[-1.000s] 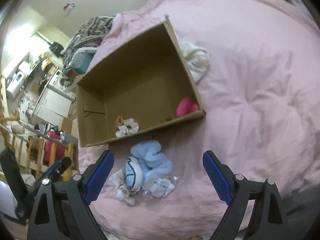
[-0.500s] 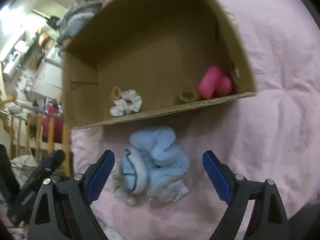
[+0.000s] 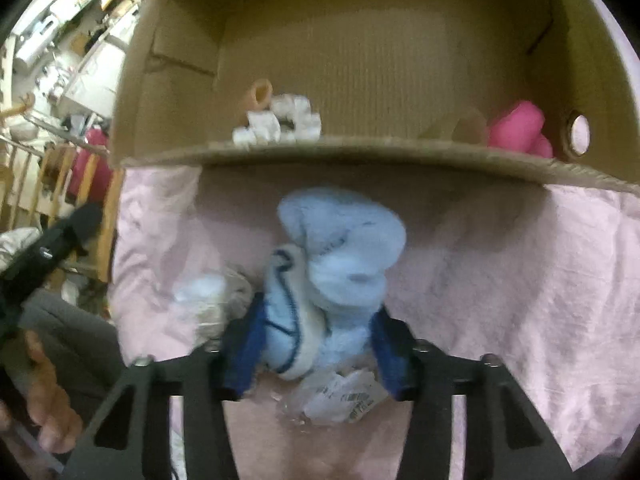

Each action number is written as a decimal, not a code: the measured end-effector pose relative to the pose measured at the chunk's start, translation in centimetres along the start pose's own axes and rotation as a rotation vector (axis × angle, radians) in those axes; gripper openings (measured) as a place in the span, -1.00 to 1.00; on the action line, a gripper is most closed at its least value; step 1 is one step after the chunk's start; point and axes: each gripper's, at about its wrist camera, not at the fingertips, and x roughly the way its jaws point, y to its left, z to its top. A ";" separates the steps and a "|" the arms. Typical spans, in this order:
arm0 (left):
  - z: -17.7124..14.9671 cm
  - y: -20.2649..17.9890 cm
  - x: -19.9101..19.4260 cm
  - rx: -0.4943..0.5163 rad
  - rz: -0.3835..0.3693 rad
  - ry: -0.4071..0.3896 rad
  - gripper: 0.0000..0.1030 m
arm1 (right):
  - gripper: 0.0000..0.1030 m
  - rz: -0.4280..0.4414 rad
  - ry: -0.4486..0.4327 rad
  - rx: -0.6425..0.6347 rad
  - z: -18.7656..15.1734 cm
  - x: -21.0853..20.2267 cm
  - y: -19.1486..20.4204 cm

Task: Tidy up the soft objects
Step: 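Grasp the light-blue sock bundle with the right tool while the left tool grasps the white tissue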

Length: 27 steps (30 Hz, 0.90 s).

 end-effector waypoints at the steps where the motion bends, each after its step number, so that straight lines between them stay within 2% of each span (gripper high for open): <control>1: 0.0 0.0 0.0 0.003 0.004 -0.002 0.48 | -0.23 0.007 -0.015 0.003 0.0 -0.4 0.0; 8: -0.5 0.4 -0.3 -0.020 -0.016 0.021 0.48 | -0.30 0.038 -0.108 0.070 -1.0 -4.3 -1.5; 12: -1.0 0.2 0.0 -0.016 -0.031 0.057 0.48 | -0.30 -0.018 -0.154 0.084 -1.9 -6.8 -2.1; 14: -1.2 -0.1 0.2 -0.002 -0.039 0.077 0.48 | -0.30 0.014 -0.189 0.103 -2.4 -8.2 -2.9; 16: -1.4 -0.4 0.6 0.006 -0.048 0.100 0.48 | -0.30 0.090 -0.261 0.118 -2.8 -10.1 -3.2; 20: -2.1 -1.2 1.6 0.027 -0.078 0.154 0.45 | -0.29 0.141 -0.328 0.132 -3.4 -11.3 -3.2; 25: -3.4 -3.2 3.2 0.094 -0.110 0.238 0.42 | -0.29 0.111 -0.276 0.167 -2.9 -9.6 -3.6; 27: -4.1 -4.0 3.8 0.129 -0.101 0.261 0.37 | -0.29 0.098 -0.257 0.158 -3.0 -9.2 -3.7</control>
